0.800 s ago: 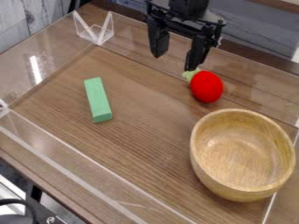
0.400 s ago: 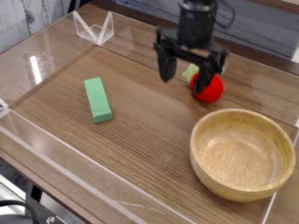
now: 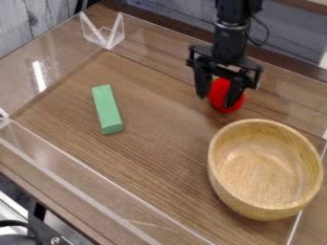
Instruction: Move the red object to the left side of the table
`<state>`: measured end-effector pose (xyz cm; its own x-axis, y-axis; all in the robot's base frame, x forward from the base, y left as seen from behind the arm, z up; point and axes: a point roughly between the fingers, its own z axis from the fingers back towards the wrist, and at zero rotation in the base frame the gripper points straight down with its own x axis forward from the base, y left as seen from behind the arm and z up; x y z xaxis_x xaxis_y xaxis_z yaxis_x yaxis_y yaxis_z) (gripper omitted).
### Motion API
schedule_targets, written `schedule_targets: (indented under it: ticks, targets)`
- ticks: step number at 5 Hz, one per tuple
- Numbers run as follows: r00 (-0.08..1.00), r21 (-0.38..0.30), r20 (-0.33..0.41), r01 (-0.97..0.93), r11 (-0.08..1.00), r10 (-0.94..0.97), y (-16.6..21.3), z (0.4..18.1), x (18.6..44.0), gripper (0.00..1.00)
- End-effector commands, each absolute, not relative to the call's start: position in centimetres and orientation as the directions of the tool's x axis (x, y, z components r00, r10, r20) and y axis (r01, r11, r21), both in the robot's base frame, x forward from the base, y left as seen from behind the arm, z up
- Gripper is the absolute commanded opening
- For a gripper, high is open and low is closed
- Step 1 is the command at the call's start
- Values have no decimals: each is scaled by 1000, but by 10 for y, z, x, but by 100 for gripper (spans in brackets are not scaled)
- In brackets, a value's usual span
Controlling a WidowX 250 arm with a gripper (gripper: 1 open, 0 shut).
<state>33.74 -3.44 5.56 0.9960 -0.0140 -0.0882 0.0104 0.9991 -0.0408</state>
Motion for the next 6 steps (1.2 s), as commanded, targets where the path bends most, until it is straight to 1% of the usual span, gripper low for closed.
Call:
schedule_targets:
  ticks: [1, 2, 3, 4, 5, 6]
  targets:
    - [997, -48, -11, -78, 996, 78, -36, 79, 348, 0]
    - [982, -64, 33, -182, 981, 185, -31, 104, 347, 0]
    - [988, -88, 78, -126, 988, 133, -28, 124, 352, 0]
    - [993, -104, 95, -65, 992, 75, -29, 131, 355, 0]
    - [986, -111, 99, -121, 987, 132, -26, 132, 358, 0]
    - [979, -110, 92, -170, 979, 181, -24, 126, 362, 0]
